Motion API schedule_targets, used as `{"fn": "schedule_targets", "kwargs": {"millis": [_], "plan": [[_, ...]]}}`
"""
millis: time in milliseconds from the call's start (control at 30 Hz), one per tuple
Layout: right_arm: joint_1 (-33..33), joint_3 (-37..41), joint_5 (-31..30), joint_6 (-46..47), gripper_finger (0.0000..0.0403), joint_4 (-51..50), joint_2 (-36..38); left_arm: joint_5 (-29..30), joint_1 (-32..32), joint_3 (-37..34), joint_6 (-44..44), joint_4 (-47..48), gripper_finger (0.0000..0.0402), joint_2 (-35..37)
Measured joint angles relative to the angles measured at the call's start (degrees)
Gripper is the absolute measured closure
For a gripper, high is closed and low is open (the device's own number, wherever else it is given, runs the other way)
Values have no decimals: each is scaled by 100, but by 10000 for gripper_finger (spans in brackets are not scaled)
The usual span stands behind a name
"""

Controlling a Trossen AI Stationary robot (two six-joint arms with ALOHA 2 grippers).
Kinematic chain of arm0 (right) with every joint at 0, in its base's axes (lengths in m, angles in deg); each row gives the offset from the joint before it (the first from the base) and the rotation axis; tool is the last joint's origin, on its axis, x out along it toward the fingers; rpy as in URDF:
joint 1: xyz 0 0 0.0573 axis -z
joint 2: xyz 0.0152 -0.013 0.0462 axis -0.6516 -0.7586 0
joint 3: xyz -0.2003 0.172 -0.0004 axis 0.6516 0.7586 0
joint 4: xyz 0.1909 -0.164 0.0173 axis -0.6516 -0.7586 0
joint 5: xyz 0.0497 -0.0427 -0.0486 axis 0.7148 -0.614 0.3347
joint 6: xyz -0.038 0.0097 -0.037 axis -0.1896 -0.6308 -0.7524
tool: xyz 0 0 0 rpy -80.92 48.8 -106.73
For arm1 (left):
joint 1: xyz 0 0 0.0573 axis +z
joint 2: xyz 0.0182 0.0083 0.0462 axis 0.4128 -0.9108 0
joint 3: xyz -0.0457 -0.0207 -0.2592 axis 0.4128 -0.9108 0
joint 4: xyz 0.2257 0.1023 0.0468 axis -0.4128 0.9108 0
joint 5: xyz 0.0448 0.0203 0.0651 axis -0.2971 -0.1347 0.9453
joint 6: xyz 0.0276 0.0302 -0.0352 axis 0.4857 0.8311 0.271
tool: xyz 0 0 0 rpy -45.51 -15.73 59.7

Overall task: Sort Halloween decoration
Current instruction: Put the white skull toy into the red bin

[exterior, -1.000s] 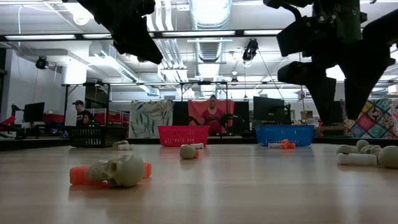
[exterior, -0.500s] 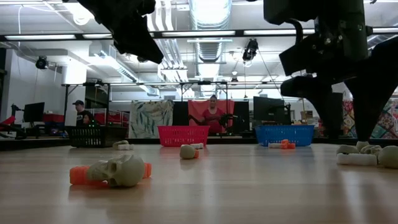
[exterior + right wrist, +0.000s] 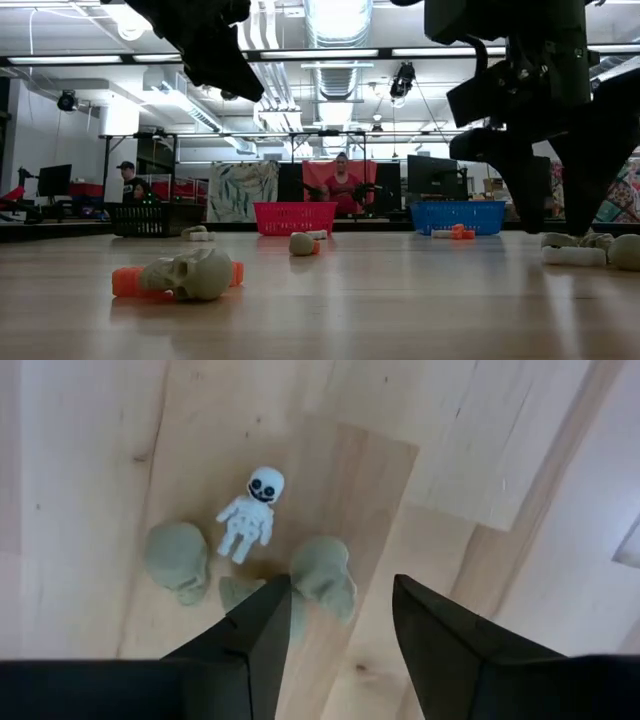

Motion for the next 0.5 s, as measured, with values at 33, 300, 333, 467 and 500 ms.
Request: {"fn": "schedule_targets", "kwargs": {"millis": [33, 300, 333, 467, 500], "plan": [[0, 41, -1, 0, 237, 75, 0, 0, 0, 0, 2, 0, 281, 2], [2, 290, -415, 73, 241, 528, 0, 0, 0, 0, 2, 0, 281, 2], [2, 293, -502, 84, 241, 528, 0, 0, 0, 0, 0, 0, 281, 2], [62, 300, -598, 122, 243, 537, 0, -2, 0, 0, 0, -9, 281, 2], [91, 300, -601, 157, 246, 540, 0, -2, -2, 0, 2, -21, 281, 2]]}}
